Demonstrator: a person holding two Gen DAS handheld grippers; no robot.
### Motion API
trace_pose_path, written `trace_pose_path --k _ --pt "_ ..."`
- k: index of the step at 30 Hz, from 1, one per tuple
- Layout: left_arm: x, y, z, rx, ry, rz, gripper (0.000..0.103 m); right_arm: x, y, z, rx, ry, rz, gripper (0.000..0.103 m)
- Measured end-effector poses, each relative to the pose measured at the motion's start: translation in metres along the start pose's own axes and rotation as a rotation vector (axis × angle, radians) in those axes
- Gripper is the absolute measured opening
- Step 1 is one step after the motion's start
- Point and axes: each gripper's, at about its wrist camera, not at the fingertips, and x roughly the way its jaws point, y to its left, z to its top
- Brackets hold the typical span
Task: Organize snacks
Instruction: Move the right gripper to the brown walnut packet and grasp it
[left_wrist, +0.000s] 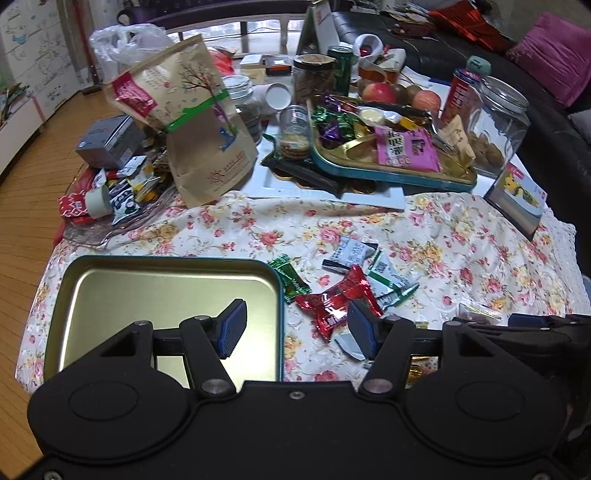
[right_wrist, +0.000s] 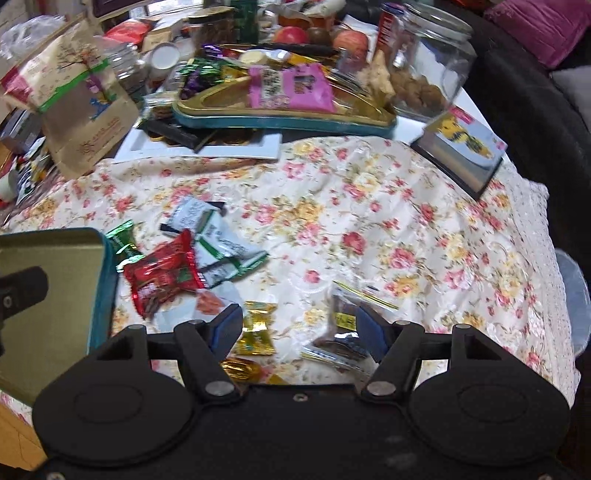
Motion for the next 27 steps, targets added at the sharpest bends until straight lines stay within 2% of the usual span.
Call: trace_pose_path --k 9,14,17,19,22,27 --pt "0.014 -0.024 -0.009 0.054 0.068 -0.052 0.065 0.009 -0.064 -0.011 0.185 -0.007 0.003 0.069" --pt "0.021 -0.037 -0.018 0.093 0.125 -0.064 0.064 0.022 -0.096 -0.014 0.299 0.079 0.09 0.065" --pt "0.025 -0.042 -0.023 0.117 0.155 -0.089 0.063 0.031 -0.102 -0.016 0.317 0.12 0.109 0.064" --pt "0.027 -0.045 -0.026 0.121 0.176 -0.099 0.063 0.036 -0.105 -0.018 0.312 0.124 0.095 0.055" --pt "0.03 -0.049 -0.028 0.132 0.192 -0.101 0.063 0.042 -0.105 -0.017 0.301 0.125 0.078 0.054" --pt "0.033 -0.05 -0.029 0.134 0.206 -0.094 0.063 0.045 -0.1 -0.009 0.309 0.047 0.073 0.054"
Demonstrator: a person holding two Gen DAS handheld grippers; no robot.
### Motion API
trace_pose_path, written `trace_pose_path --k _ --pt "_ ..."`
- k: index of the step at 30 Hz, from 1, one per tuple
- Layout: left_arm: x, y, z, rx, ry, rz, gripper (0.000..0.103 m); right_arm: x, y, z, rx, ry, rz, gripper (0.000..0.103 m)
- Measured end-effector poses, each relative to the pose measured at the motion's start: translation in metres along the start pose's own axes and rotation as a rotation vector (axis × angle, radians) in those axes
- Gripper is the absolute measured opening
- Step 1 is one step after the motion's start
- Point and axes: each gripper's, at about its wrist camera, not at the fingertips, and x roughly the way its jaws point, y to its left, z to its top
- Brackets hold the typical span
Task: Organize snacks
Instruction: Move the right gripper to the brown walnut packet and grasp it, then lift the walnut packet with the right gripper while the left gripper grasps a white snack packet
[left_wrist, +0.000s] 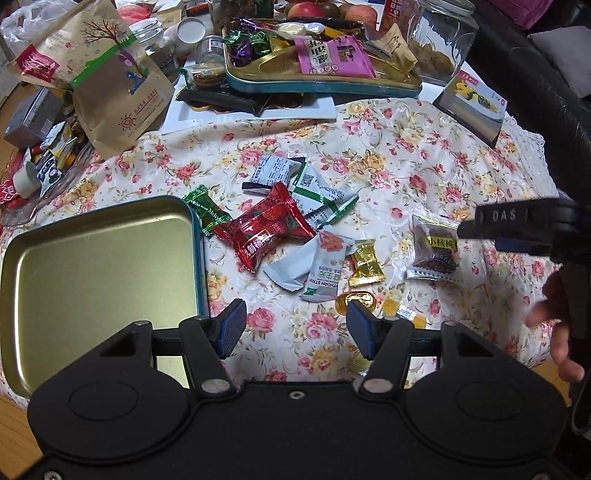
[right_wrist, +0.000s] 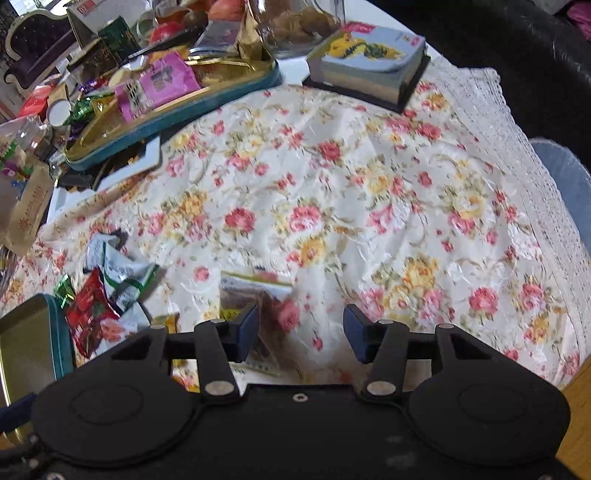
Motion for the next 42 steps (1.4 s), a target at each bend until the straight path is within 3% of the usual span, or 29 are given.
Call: trace_pose_path --k 4,12,23,26,30,35,38,42 --pt "0.002 0.005 0.001 -0.021 0.015 -0.01 0.063 0.004 0.01 0.005 0.012 -0.026 0.021 0.055" --pt "0.004 0.014 0.003 -0.062 0.031 -0.013 0.061 0.028 0.025 0.002 0.019 0.06 0.015 0.055" --pt "0.008 0.021 0.002 -0.114 0.071 -0.026 0.061 0.049 0.039 -0.004 0.001 0.074 -0.061 0.057" --pt "0.007 0.023 0.001 -0.118 0.069 -0.021 0.061 0.051 0.042 -0.003 0.002 0.056 -0.078 0.063" --pt "0.007 0.029 0.001 -0.136 0.073 -0.017 0.061 0.058 0.057 -0.006 -0.089 0.056 -0.101 0.078" --pt "0.005 0.032 0.002 -0.143 0.063 -0.015 0.061 0.059 0.06 -0.007 -0.103 0.06 -0.103 0.082" --pt "0.003 0.029 0.002 -0.131 0.052 -0.012 0.061 0.061 0.057 -0.003 -0.101 0.091 -0.065 0.092" --pt "0.002 0.026 0.003 -0.114 0.043 -0.013 0.061 0.06 0.055 -0.004 -0.094 0.075 -0.062 0.091"
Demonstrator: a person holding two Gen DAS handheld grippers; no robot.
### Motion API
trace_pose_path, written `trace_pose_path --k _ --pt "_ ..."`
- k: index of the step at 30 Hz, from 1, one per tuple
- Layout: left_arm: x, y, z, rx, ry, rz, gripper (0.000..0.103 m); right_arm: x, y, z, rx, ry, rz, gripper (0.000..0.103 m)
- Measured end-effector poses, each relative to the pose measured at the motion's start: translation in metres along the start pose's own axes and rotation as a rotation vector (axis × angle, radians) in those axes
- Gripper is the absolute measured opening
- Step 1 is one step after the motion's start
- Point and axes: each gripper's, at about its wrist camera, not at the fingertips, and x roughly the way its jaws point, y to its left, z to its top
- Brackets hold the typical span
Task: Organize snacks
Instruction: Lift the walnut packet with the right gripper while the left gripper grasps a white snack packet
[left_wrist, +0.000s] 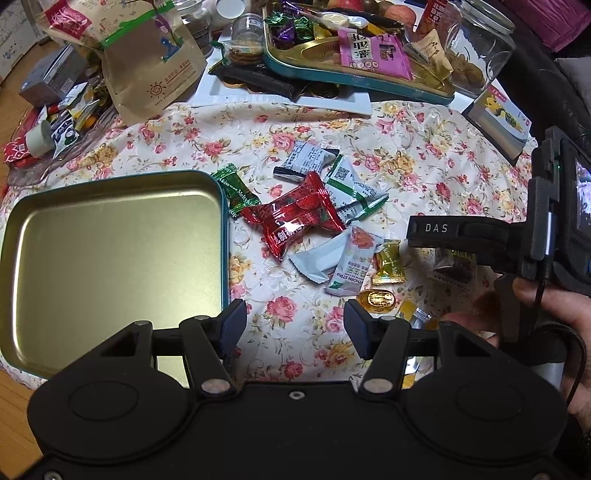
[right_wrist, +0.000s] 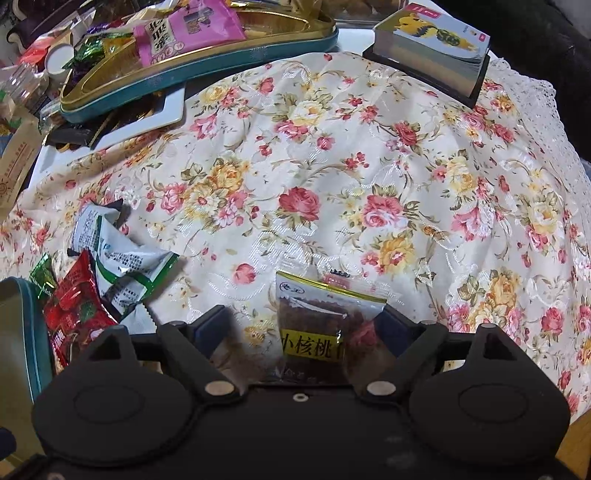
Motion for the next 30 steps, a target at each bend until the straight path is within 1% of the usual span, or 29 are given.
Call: trace_pose_path --k 2,5,7,9,10,13,16,22,26,28,30 --pt "0.0 -0.001 0.0 0.001 -0.003 -0.002 0.061 -0.002 -0.002 -0.001 0.0 -0.007 -0.004 0.086" --pt "-0.001 -0.003 0.002 0.001 -0.008 -0.007 0.061 -0.005 -0.007 0.0 0.001 -0.008 0.004 0.072" --pt "-0.001 -0.005 0.003 0.0 -0.016 -0.01 0.061 -0.008 -0.01 0.0 0.004 -0.005 0.01 0.054" --pt "-0.001 -0.007 0.005 -0.002 -0.025 -0.008 0.061 -0.009 -0.016 0.002 0.024 0.007 0.033 0.051" --pt "-0.001 -0.009 0.006 -0.006 -0.03 -0.007 0.061 -0.01 -0.018 0.002 0.038 0.015 0.043 0.047" --pt "0.002 -0.014 0.01 -0.015 -0.035 -0.018 0.061 -0.015 -0.024 0.004 0.067 0.032 0.081 0.045" --pt "0.007 -0.021 0.013 -0.013 -0.037 -0.016 0.061 -0.027 -0.023 0.006 0.061 0.017 0.1 0.041" --pt "0.023 -0.037 0.016 0.006 -0.037 0.007 0.061 -0.05 -0.026 0.008 0.069 -0.008 0.139 0.039" --pt "0.035 -0.047 0.018 0.038 -0.034 0.048 0.061 -0.057 -0.028 0.009 0.069 -0.025 0.126 0.039" --pt "0.042 -0.05 0.019 0.037 -0.022 0.054 0.061 -0.06 -0.031 0.009 0.075 -0.033 0.114 0.039" --pt "0.049 -0.052 0.02 0.033 -0.011 0.059 0.061 -0.063 -0.034 0.01 0.087 -0.035 0.124 0.039"
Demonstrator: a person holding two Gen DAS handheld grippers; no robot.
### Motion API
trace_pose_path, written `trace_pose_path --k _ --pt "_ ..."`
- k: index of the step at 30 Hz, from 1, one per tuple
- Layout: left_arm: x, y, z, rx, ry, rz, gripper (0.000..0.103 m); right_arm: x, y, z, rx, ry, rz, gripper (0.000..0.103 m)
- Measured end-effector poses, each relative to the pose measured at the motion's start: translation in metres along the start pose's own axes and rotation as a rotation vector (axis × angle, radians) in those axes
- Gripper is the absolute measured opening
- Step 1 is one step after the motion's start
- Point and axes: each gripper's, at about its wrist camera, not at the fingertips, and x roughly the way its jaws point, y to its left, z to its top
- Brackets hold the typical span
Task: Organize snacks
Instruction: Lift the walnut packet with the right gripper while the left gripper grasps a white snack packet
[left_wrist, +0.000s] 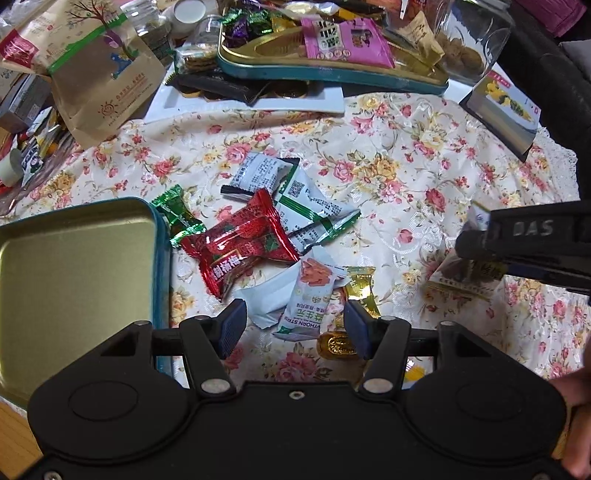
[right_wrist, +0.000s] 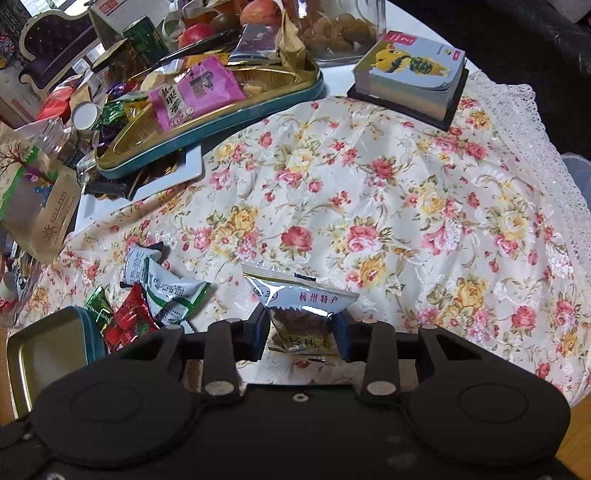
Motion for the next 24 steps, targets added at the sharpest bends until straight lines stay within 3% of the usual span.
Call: trace_pose_path --k 6,10,14,24 --pt "0.012 -0.007 0.001 -0.005 0.016 0.018 0.059 -0.003 -0.005 0.002 0.022 0.034 0.037 0.039" --pt "0.018 -0.011 0.001 0.007 0.033 -0.001 0.037 0.005 -0.007 0.0 0.033 0.069 0.021 0.039" --pt "0.016 -0.008 0.001 -0.014 0.023 -0.026 0.027 0.008 -0.011 -0.001 0.045 0.081 0.015 0.039" --pt "-0.015 0.007 0.004 -0.04 -0.024 -0.07 0.023 -0.002 -0.01 0.004 0.064 0.053 0.033 0.039"
